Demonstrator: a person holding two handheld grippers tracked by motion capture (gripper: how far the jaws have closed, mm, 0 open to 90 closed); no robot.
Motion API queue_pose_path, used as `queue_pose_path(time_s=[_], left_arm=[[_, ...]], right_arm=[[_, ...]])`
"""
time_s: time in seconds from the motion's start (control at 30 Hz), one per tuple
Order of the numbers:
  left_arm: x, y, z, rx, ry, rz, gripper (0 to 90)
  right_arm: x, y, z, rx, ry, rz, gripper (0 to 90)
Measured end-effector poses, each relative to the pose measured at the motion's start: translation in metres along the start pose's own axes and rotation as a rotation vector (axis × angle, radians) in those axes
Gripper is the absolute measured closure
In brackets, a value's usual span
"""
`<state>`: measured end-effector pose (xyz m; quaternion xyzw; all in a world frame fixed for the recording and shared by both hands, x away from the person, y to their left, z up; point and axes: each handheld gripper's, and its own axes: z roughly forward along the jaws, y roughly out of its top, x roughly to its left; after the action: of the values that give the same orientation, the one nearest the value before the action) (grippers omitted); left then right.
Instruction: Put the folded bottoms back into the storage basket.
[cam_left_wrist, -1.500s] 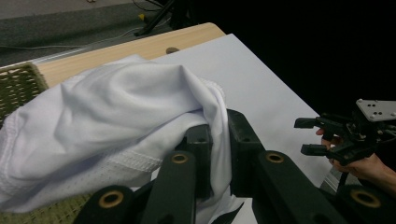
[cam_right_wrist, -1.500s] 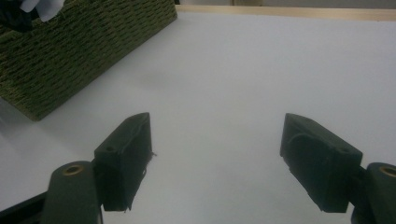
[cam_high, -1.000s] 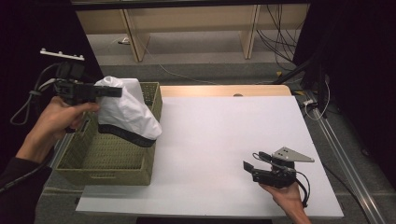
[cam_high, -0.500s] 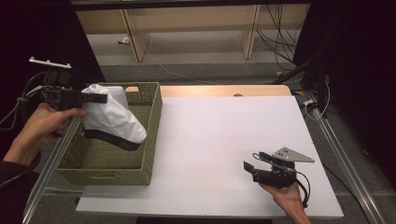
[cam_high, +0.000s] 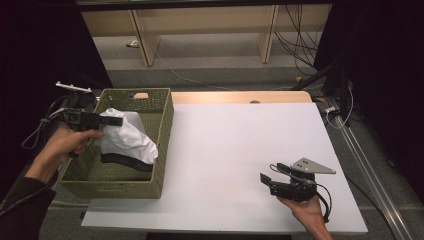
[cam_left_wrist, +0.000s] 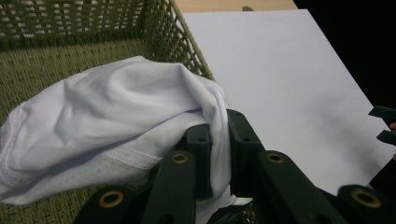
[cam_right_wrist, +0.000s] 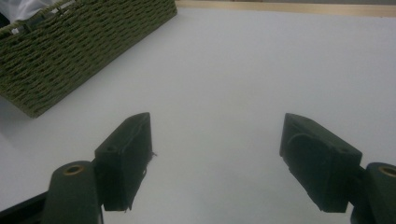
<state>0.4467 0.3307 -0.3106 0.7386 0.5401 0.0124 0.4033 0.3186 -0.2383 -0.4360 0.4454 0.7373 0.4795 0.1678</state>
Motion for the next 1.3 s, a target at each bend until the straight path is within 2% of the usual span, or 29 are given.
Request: queue_pose_path(time_s=[0.17, 0.3, 0.6, 0.63, 0.7, 0.77, 0.87, 0.93, 1.13, 1.3], left_arm=[[0.016, -0.006, 0.017, 0.034, 0.008, -0.035, 81.2], [0.024, -0.010, 0.024, 0.044, 0.003, -0.051, 81.2], [0.026, -0.010, 0.025, 0.048, -0.006, -0.050, 81.1], [0.027, -0.010, 0.027, 0.051, 0.003, -0.049, 81.1], [0.030, -0.010, 0.032, 0.070, 0.064, -0.036, 81.0], [0.037, -0.011, 0.039, 0.087, 0.090, -0.056, 81.0], [0.047, -0.012, 0.048, 0.132, 0.152, -0.060, 80.9], [0.053, -0.014, 0.054, 0.155, 0.169, -0.075, 80.8], [0.069, -0.019, 0.065, 0.183, 0.206, -0.123, 80.4], [0.080, -0.022, 0.070, 0.167, 0.206, -0.150, 78.8]], right_arm=[[0.001, 0.000, 0.000, 0.002, 0.001, 0.002, 26.4], [0.000, 0.000, 0.000, 0.004, 0.000, 0.002, 26.4], [0.001, 0.000, 0.000, 0.012, 0.001, -0.006, 26.4], [0.001, 0.000, 0.001, 0.007, 0.004, -0.005, 26.4], [0.002, 0.000, 0.001, 0.008, 0.004, -0.006, 26.4], [0.002, 0.000, 0.001, 0.008, 0.004, -0.005, 26.4], [0.002, -0.001, 0.001, 0.008, 0.004, -0.007, 26.5], [0.001, -0.001, 0.001, 0.011, 0.007, -0.002, 26.5], [0.002, -0.001, 0.002, 0.013, 0.008, -0.009, 26.6], [0.002, -0.001, 0.002, 0.016, 0.008, -0.009, 26.6]])
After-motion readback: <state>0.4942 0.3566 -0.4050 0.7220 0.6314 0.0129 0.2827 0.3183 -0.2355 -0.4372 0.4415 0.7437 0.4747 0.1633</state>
